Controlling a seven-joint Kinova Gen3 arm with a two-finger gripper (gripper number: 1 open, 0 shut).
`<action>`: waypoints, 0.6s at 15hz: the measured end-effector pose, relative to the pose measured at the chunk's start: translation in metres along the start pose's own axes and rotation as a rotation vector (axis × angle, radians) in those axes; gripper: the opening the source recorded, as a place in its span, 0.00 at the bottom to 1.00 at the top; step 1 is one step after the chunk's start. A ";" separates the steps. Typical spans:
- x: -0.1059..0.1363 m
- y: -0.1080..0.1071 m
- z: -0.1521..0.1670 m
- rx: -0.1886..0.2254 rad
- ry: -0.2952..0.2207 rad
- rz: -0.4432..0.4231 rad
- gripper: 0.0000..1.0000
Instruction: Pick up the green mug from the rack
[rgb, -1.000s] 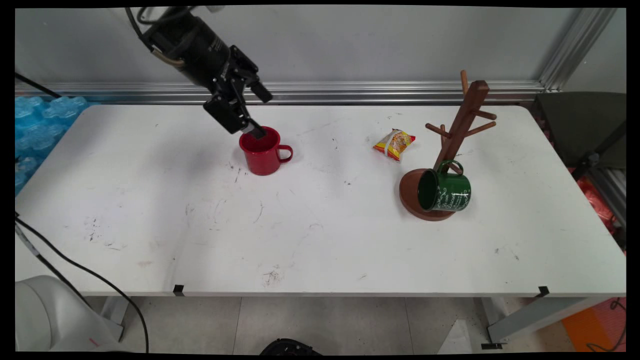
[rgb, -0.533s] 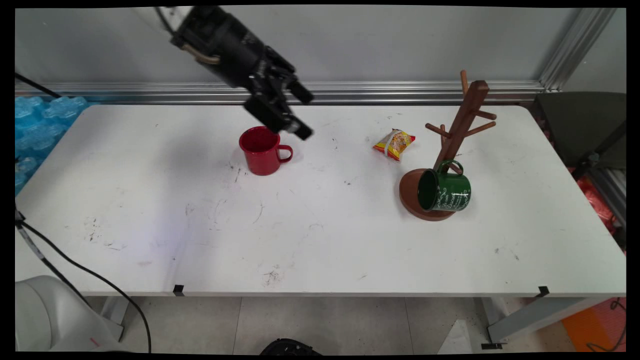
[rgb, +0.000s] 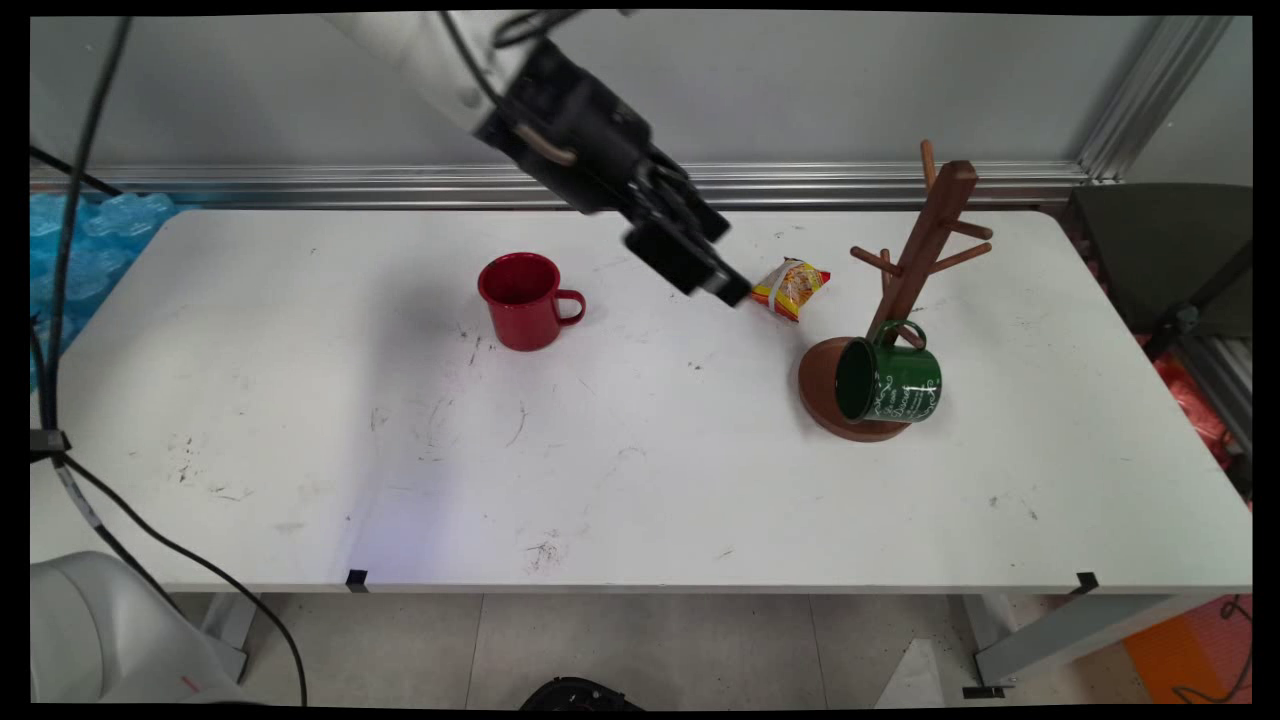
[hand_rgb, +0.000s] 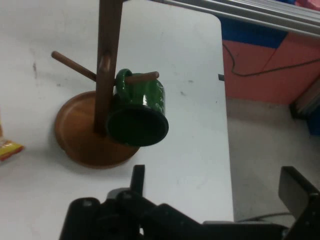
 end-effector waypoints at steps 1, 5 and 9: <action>0.000 0.001 0.011 -0.001 0.009 -0.021 1.00; -0.002 0.005 0.044 0.001 0.043 -0.078 1.00; -0.013 0.007 0.072 0.013 0.062 -0.127 1.00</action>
